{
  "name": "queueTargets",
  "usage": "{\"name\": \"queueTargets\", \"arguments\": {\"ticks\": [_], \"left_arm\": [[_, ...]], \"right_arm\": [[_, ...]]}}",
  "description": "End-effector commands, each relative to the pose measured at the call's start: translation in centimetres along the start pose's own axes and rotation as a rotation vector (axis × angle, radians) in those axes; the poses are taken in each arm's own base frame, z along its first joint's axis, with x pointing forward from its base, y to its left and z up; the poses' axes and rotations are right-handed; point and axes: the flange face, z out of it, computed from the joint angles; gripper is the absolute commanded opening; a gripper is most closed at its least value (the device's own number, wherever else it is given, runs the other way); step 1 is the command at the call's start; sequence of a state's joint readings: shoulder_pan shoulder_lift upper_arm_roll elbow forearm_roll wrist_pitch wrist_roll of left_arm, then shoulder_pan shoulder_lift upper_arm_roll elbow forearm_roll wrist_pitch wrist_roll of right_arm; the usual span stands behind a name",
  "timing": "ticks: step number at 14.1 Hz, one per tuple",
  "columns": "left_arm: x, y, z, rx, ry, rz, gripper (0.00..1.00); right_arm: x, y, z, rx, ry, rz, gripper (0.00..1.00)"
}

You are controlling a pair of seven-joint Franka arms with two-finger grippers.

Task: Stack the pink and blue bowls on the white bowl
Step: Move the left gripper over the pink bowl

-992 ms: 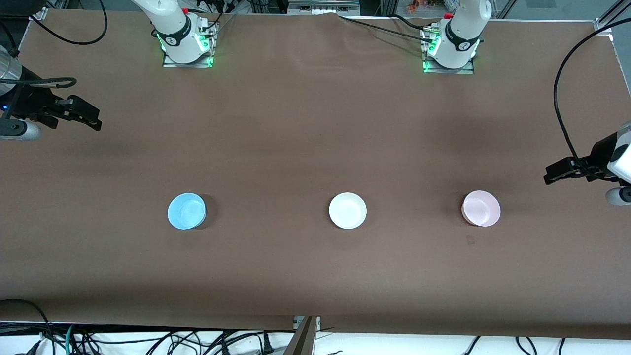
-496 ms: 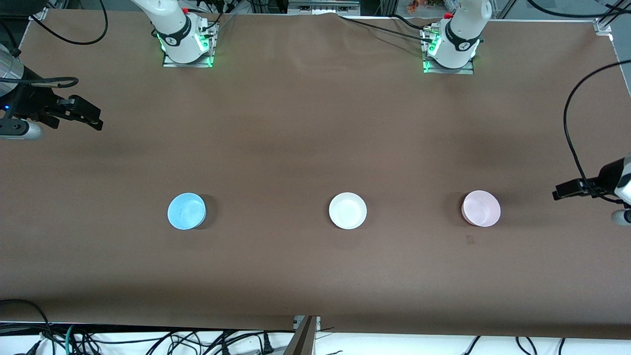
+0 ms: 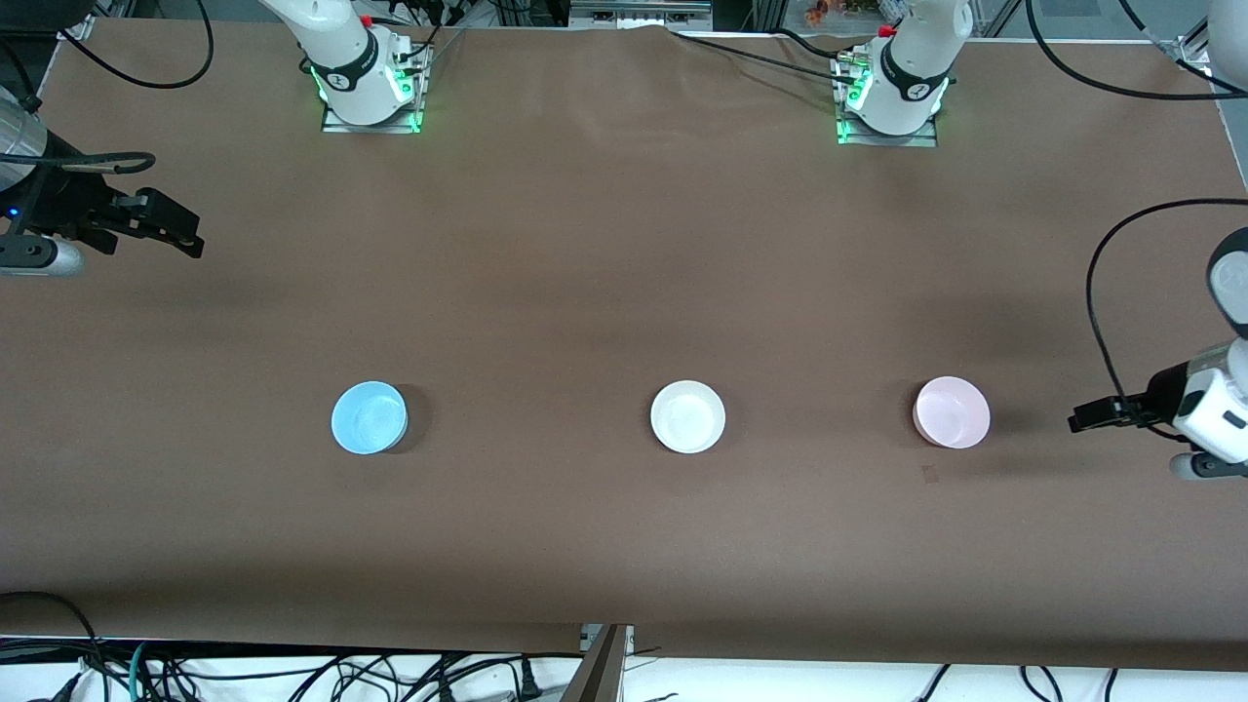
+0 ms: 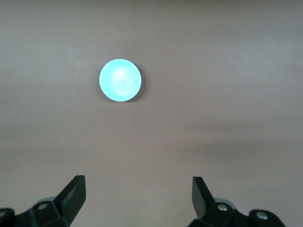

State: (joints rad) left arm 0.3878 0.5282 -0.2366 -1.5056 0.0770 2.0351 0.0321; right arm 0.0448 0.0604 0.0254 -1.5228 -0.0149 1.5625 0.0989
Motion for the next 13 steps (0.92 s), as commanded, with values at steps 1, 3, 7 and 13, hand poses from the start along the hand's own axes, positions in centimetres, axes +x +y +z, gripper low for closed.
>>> {"name": "queueTargets", "arguments": {"ticks": [1,3,7,13], "left_arm": [[-0.7,0.1,2.4,-0.006,0.023,0.014,0.97],[-0.9,0.2,4.5,-0.011,0.035,0.01,0.97],[-1.0,0.6,7.3,-0.009,0.031,0.022,0.97],[-3.0,1.5,10.8,-0.012,0.052,0.03,0.97]], "right_arm": [[0.2,-0.2,-0.5,0.015,0.005,0.008,0.99],[0.2,-0.2,-0.5,0.015,0.005,0.008,0.99],[0.2,-0.2,-0.5,0.015,0.005,0.008,0.99],[0.2,-0.1,-0.5,0.015,0.007,0.01,0.99]]}}
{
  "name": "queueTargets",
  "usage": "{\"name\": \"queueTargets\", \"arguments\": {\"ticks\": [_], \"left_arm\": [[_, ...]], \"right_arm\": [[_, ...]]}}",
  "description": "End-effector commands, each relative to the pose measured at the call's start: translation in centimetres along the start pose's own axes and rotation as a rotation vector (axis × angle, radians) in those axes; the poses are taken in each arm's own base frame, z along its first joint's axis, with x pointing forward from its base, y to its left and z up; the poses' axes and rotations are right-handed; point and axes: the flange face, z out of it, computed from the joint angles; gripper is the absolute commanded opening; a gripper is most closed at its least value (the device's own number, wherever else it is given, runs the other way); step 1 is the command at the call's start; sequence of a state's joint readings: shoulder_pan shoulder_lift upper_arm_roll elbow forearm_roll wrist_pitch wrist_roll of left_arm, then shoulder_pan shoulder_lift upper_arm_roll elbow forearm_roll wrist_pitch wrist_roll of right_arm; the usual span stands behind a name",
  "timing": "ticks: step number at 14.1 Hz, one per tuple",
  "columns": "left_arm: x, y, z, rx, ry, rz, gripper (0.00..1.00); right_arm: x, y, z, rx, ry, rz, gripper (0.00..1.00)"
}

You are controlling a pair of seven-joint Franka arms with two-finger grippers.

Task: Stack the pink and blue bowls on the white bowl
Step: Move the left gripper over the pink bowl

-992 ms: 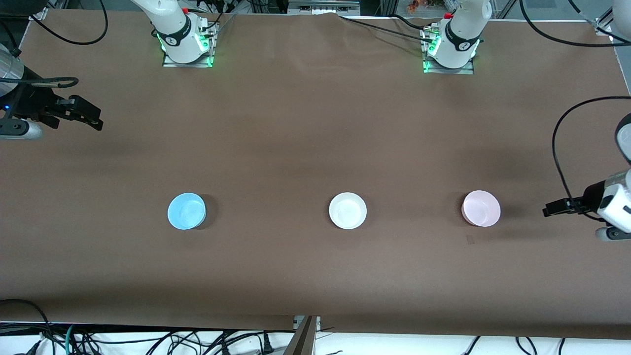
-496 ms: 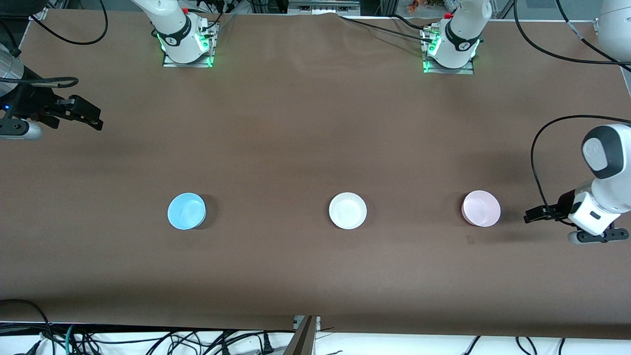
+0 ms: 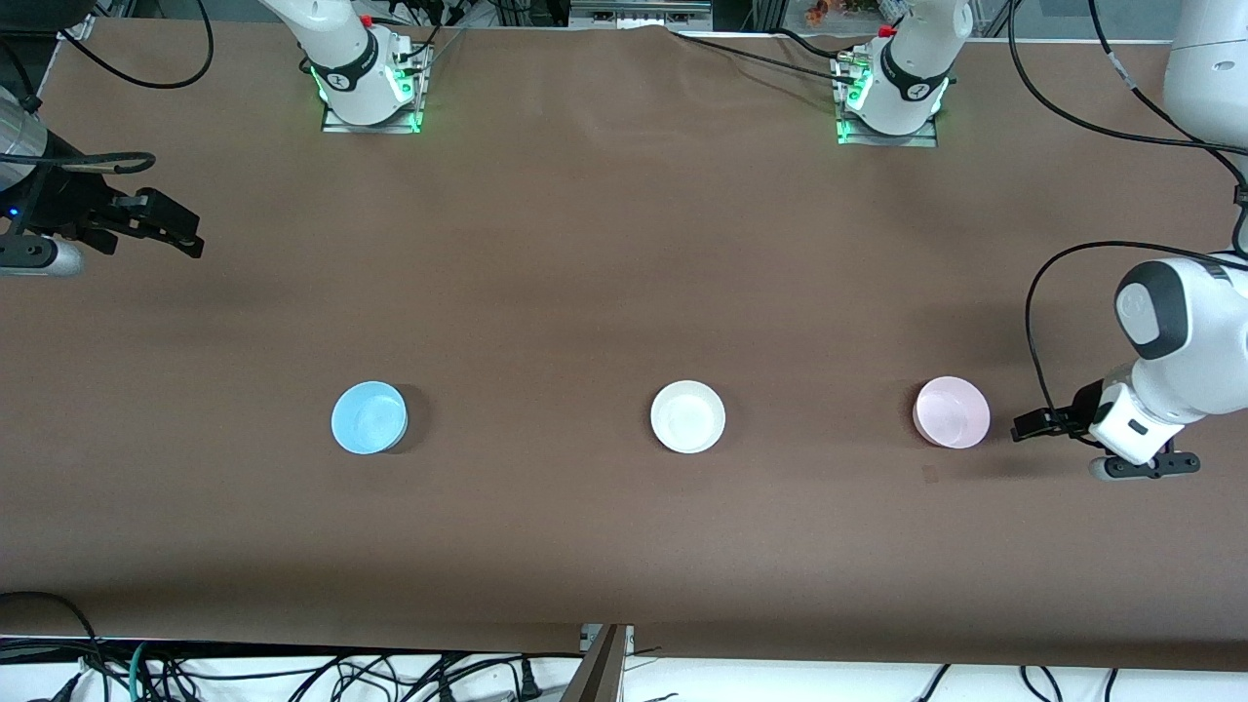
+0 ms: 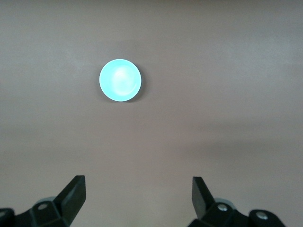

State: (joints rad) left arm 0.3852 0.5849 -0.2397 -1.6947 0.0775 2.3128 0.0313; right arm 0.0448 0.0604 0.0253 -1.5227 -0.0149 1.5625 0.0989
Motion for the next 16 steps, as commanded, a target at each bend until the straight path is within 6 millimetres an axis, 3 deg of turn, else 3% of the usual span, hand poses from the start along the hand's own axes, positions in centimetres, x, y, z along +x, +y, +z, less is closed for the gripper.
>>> {"name": "queueTargets", "arguments": {"ticks": [1,9,16], "left_arm": [[-1.5,0.5,1.3,0.009,0.017,0.016,0.96],[-3.8,1.6,2.5,0.054,-0.018,0.07,0.94],[-5.5,3.7,3.7,0.102,-0.02,0.073,0.92]], "right_arm": [[0.2,-0.2,-0.5,0.015,0.007,0.008,0.99],[0.2,-0.2,-0.5,0.015,0.008,0.008,0.99],[0.2,-0.2,-0.5,0.015,0.007,0.008,0.99]]}}
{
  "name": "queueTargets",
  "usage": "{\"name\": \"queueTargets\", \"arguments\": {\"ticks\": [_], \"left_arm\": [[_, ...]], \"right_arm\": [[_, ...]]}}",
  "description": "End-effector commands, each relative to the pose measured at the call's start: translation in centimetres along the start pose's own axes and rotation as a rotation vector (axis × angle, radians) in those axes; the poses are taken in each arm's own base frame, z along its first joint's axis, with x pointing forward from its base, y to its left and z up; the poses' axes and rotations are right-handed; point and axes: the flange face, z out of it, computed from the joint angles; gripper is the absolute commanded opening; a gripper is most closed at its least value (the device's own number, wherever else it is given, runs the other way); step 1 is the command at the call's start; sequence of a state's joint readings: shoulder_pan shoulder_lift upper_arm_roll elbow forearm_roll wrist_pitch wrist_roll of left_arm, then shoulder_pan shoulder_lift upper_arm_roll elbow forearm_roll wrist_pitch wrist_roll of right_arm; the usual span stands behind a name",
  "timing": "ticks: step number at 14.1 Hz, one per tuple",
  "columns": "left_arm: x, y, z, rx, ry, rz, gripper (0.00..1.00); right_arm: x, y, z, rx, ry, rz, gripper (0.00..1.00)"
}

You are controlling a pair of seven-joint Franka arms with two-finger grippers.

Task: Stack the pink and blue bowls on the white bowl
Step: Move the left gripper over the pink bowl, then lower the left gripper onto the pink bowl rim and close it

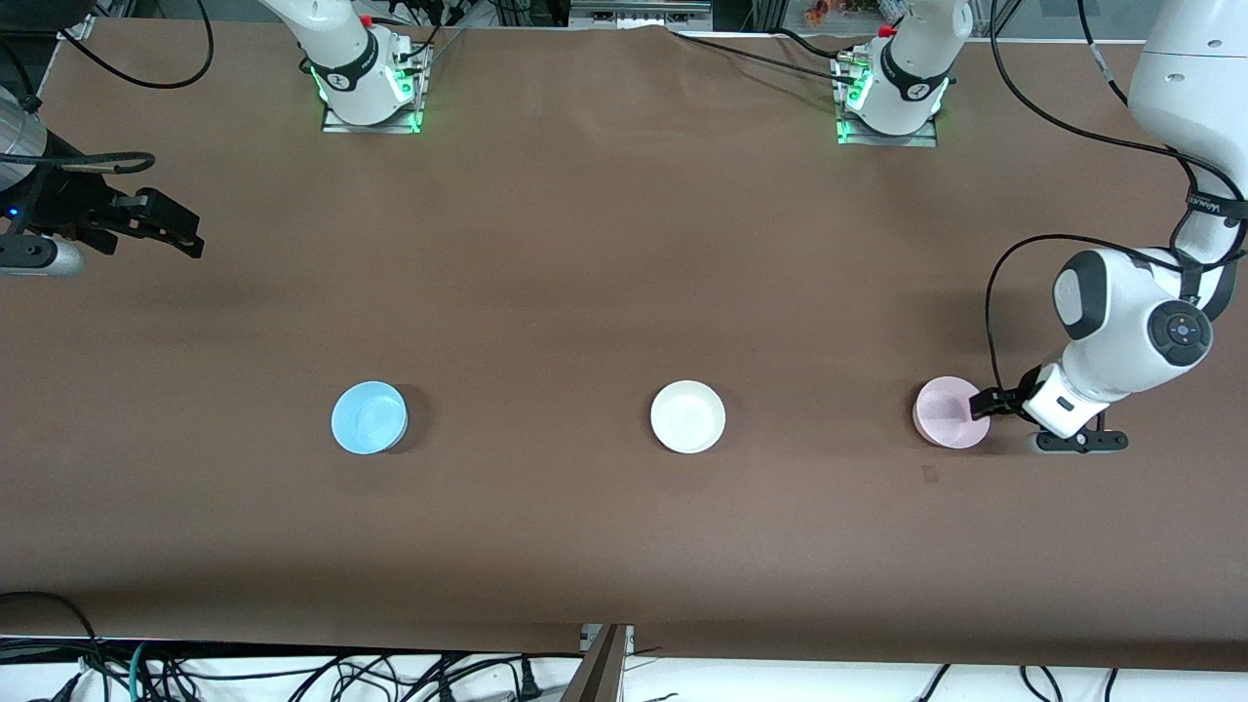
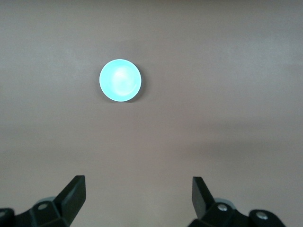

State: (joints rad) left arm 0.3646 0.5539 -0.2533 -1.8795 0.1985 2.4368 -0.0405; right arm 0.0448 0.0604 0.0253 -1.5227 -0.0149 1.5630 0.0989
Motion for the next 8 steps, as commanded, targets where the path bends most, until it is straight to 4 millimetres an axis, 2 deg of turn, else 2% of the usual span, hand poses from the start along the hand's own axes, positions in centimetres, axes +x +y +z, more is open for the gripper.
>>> {"name": "queueTargets", "arguments": {"ticks": [1,5,8], "left_arm": [[-1.5,0.8,-0.7,0.046,0.005,0.02,0.91],[-2.8,1.0,0.8,0.034,0.043,0.028,0.88],[-3.0,0.9,1.0,0.032,0.047,0.028,0.85]], "right_arm": [[0.2,-0.2,-0.5,0.015,0.008,0.008,0.99],[0.2,-0.2,-0.5,0.015,0.006,0.008,0.99],[0.2,-0.1,-0.5,0.015,0.008,0.008,0.99]]}}
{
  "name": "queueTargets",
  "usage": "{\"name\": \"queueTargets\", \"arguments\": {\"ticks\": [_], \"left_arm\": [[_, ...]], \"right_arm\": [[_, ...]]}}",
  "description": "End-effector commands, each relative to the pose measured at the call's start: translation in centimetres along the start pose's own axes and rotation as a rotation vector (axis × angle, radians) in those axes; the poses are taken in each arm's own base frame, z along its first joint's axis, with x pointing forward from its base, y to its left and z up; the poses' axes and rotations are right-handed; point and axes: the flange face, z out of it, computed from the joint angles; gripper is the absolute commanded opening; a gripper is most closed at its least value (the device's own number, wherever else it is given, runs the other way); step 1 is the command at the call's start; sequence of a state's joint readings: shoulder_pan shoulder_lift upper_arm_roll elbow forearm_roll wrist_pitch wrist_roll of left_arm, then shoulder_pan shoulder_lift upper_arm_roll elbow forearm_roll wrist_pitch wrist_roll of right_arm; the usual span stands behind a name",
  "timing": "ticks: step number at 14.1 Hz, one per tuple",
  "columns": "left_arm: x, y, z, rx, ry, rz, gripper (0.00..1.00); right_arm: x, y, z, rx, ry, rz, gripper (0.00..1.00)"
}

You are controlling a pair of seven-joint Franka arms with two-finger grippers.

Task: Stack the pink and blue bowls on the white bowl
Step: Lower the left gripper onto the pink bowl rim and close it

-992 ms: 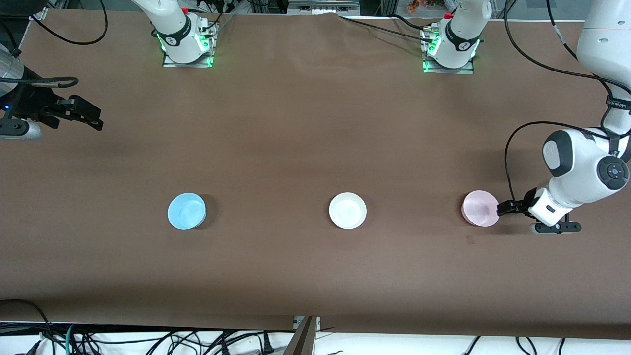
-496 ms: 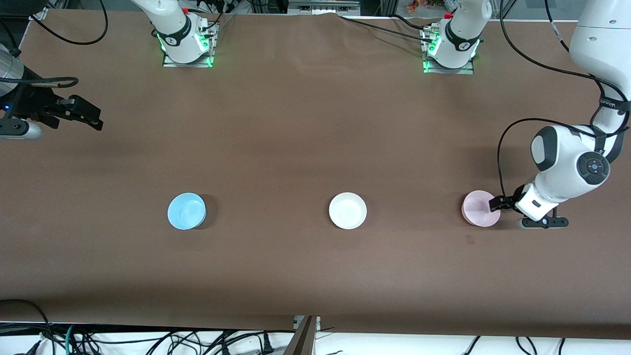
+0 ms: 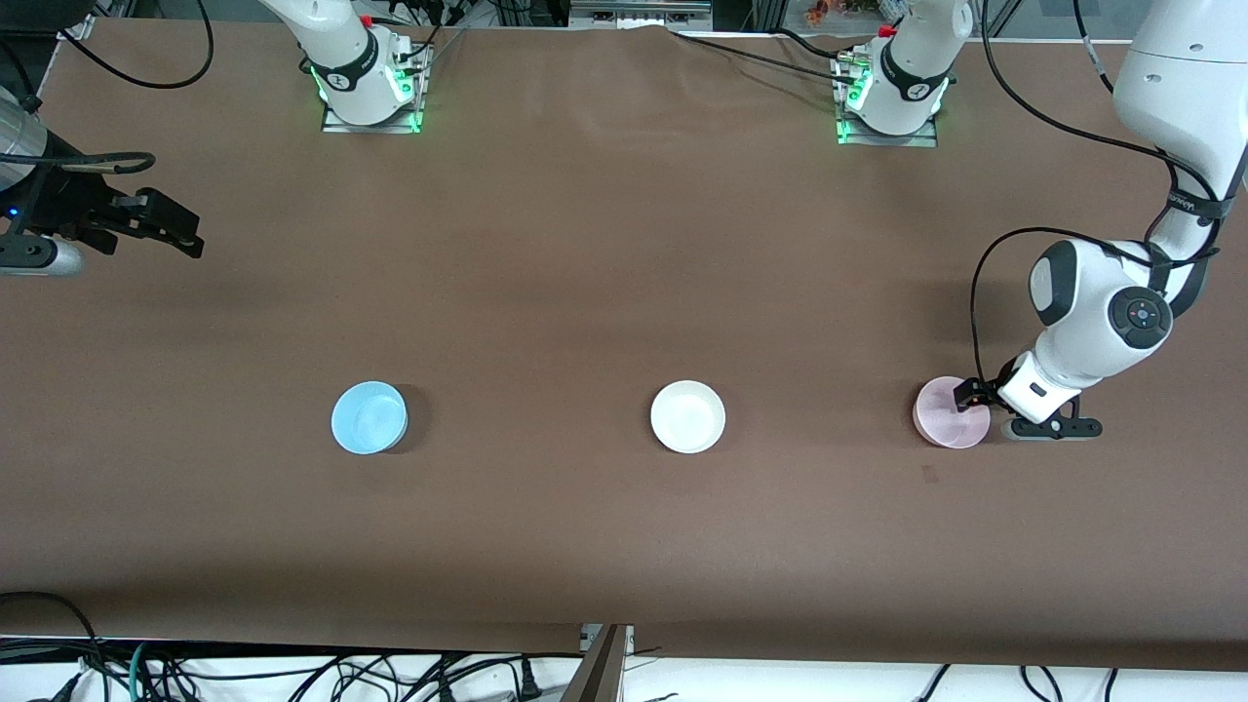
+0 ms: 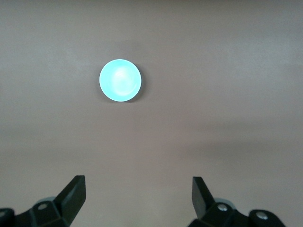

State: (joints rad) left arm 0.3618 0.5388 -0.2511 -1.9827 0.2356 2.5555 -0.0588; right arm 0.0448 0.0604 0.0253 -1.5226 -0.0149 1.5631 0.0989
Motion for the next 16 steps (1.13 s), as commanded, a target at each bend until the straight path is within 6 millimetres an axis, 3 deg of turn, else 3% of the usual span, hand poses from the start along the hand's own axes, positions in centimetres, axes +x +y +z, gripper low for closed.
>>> {"name": "queueTargets", "arguments": {"ticks": [1,10,16], "left_arm": [[-0.63,-0.14,-1.17,0.023,0.017,0.002,0.85],[-0.59,-0.16,-1.35,0.025,0.02,0.0,0.63],[-0.5,-0.04,-2.12,0.029,0.024,0.003,0.57]], "right_arm": [[0.23,-0.17,-0.53,0.015,0.008,0.007,0.99],[0.25,-0.15,-0.54,0.013,0.009,0.007,0.99],[0.4,-0.08,-0.59,0.015,0.022,0.007,0.99]]}}
